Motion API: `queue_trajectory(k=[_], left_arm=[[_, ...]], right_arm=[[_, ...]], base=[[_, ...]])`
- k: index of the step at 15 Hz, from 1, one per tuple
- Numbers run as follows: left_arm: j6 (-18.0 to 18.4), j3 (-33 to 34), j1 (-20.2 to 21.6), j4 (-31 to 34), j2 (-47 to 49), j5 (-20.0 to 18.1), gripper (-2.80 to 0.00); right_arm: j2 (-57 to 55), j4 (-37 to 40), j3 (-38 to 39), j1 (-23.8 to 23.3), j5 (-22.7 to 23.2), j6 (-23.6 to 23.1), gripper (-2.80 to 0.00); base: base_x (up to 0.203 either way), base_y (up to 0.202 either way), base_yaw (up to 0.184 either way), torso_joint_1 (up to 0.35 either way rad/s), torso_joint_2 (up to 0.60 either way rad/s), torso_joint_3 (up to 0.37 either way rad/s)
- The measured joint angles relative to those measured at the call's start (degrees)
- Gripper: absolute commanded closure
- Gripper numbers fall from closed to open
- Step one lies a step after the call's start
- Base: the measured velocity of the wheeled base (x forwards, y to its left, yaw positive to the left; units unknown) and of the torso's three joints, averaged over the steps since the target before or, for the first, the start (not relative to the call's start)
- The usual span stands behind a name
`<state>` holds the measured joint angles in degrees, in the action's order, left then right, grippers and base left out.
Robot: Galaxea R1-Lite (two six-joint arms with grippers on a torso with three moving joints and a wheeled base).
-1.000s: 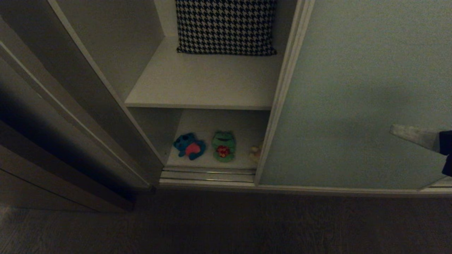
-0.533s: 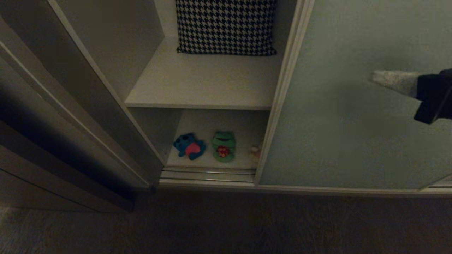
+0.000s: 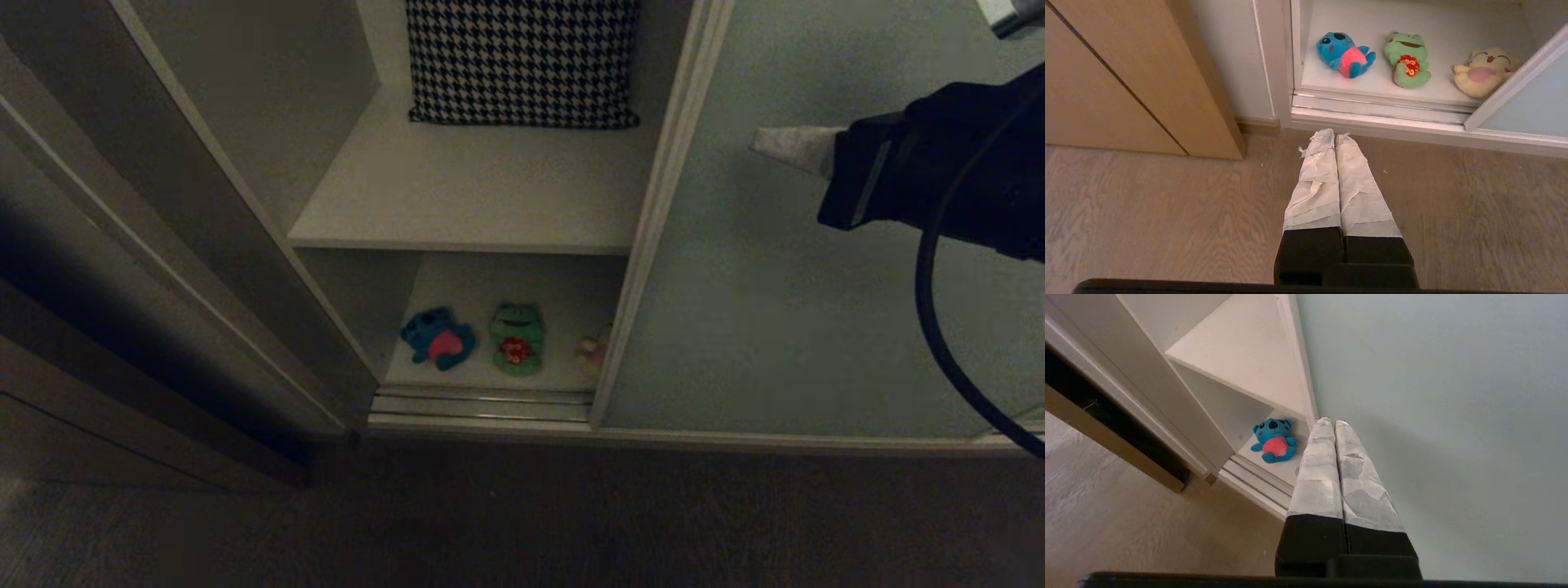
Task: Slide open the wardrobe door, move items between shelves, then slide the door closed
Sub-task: Close the door
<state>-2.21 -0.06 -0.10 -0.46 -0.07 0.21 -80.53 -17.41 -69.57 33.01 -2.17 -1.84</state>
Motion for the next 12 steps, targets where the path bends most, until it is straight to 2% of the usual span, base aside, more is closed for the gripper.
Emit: queue_trajectory(k=[6, 12], left_arm=[[0.00, 0.01, 0.00, 0.02, 0.00, 0.04, 0.00], [0.04, 0.01, 0.00, -0.01, 0.00, 0.03, 0.00]], right_arm=[[-6.30, -0.11, -4.12, 1.14, -2.38, 0.47, 0.00], [-11.43, -5.96, -7.33, 1.27, -5.00, 0.47, 0.00]], base=[[0.000, 0.000, 0.000, 0.000, 0.00, 0.000], [0.000, 0.000, 0.000, 0.000, 0.00, 0.000]])
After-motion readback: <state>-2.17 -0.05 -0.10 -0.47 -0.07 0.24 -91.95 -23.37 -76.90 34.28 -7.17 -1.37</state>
